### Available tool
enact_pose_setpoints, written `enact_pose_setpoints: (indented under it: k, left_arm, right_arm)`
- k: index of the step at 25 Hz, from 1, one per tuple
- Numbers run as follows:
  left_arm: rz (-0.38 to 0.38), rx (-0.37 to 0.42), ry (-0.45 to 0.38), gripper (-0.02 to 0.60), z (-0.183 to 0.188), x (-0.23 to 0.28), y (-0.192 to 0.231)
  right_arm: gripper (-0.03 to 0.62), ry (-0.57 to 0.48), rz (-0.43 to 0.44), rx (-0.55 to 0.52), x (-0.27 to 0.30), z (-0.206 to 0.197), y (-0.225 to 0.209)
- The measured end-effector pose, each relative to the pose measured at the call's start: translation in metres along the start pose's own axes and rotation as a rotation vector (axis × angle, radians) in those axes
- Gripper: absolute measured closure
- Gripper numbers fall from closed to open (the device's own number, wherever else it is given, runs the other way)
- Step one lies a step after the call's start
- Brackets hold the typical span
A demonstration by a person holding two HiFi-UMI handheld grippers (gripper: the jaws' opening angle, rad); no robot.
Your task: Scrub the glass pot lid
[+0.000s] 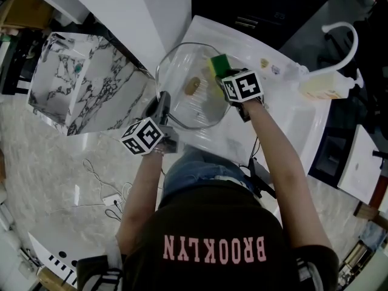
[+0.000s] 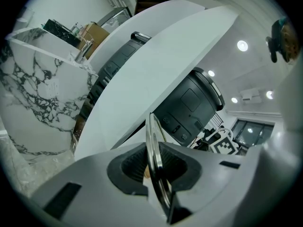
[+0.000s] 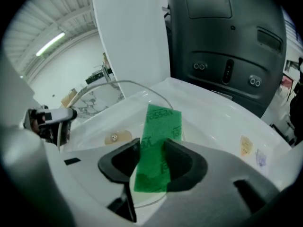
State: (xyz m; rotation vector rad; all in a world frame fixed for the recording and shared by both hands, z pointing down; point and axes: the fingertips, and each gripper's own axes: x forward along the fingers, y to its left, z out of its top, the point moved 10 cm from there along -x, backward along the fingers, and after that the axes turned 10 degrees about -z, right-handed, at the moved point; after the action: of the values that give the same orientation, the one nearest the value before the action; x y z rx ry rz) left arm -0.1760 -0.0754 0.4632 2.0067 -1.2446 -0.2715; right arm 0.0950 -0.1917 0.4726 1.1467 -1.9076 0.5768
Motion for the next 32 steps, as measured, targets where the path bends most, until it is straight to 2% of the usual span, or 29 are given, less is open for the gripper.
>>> enact_pose_setpoints:
  k: [1, 3, 6, 7, 11, 14, 18, 23, 27, 32]
  left_arm:
    - [0.001, 0.001, 0.0, 0.543, 0.0, 0.0, 0.0]
    - [0.003, 0.001, -0.003, 0.543, 0.0, 0.0, 0.001]
    - [0.003, -0.002, -0.001, 0.543, 0.0, 0.0, 0.0]
    - [0.003, -0.001, 0.003, 0.543, 0.0, 0.0, 0.0]
    - [0.007, 0.002, 0.009, 0.543, 0.001, 0.0, -0.001]
    - [0.011, 0.002, 0.008, 0.543, 0.001, 0.001, -0.001]
    - [0.013, 0.0, 0.006, 0.543, 0.0, 0.0, -0.001]
    - [0.015, -0.001, 0.007, 0.543, -0.001, -0.001, -0.001]
    - [0.014, -0.002, 0.006, 0.543, -0.001, -0.002, 0.0]
    - [0.014, 0.006, 0.021, 0.543, -0.001, -0.001, 0.0]
  right_arm:
    - [0.45, -0.01, 0.009, 0.019, -0.004, -0.001, 0.0]
    - [0.454, -0.018, 0.007, 0.015, -0.005, -0.003, -0.001]
    - [0.305, -0.011, -0.034, 0.013, 0.002, -0.008, -0.005]
    - [0.289, -0.011, -0.039, 0.017, 0.004, -0.01, -0.006]
    - [0.3, 0.027, 0.009, -0.007, 0.014, -0.011, 0.002]
    - [0.31, 0.033, 0.014, -0.014, 0.012, -0.008, 0.006]
    - [0.312, -0.018, 0.051, 0.028, -0.004, -0.002, 0.013]
    - [0.313, -0.099, 0.135, 0.006, -0.028, 0.009, 0.034]
    - [0.313, -0.177, 0.209, -0.108, -0.046, 0.021, 0.059]
    - [0.313, -0.26, 0.266, -0.392, -0.052, 0.029, 0.088]
